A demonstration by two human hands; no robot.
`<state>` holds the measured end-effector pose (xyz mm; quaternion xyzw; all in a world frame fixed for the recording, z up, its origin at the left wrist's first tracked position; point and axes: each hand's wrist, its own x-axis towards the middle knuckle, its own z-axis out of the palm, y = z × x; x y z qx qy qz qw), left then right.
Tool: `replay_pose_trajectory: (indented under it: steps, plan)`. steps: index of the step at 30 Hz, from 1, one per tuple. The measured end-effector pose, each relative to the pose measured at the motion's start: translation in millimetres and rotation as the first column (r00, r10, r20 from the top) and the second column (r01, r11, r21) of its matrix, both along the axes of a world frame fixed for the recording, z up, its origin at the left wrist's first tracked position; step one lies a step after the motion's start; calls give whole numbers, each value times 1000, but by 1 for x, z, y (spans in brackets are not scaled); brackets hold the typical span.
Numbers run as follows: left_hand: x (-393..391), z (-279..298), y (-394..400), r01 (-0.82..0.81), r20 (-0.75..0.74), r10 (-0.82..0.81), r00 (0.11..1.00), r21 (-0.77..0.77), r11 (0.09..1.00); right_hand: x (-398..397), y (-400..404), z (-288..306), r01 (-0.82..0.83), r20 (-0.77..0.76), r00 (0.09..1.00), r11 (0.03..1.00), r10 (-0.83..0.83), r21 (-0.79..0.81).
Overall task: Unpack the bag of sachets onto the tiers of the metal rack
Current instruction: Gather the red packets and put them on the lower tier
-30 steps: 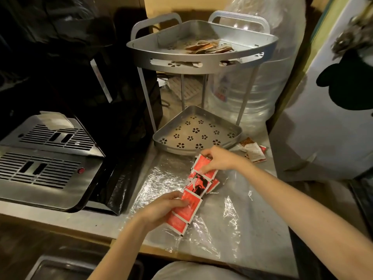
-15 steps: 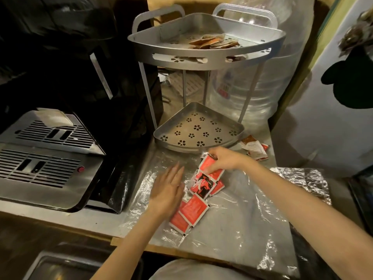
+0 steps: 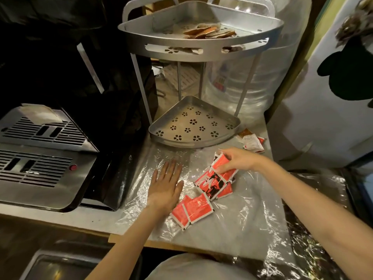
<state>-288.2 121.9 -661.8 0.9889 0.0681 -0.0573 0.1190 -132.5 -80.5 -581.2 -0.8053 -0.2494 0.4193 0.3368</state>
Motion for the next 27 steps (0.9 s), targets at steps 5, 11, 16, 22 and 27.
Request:
replay_pose_trajectory:
  steps: [5,11,16,22,27]
  plan:
    - [-2,1,-1,3,39,-2,999,-28,1000,1,-43,-3,174,-42,984,985,-174,15]
    - [-2,1,-1,0,18,1,1000,-32,999,2,-92,-4,375,-63,926,926,-372,36]
    - [11,11,7,-38,-136,8,991,-223,974,-4,-116,-14,529,-51,849,848,-527,44]
    - [14,44,-5,-69,79,83,993,-159,985,-15,-135,-19,647,-97,762,759,-640,77]
    - [13,74,-74,-63,-96,22,995,-456,888,-18,-140,-22,666,-132,745,740,-654,93]
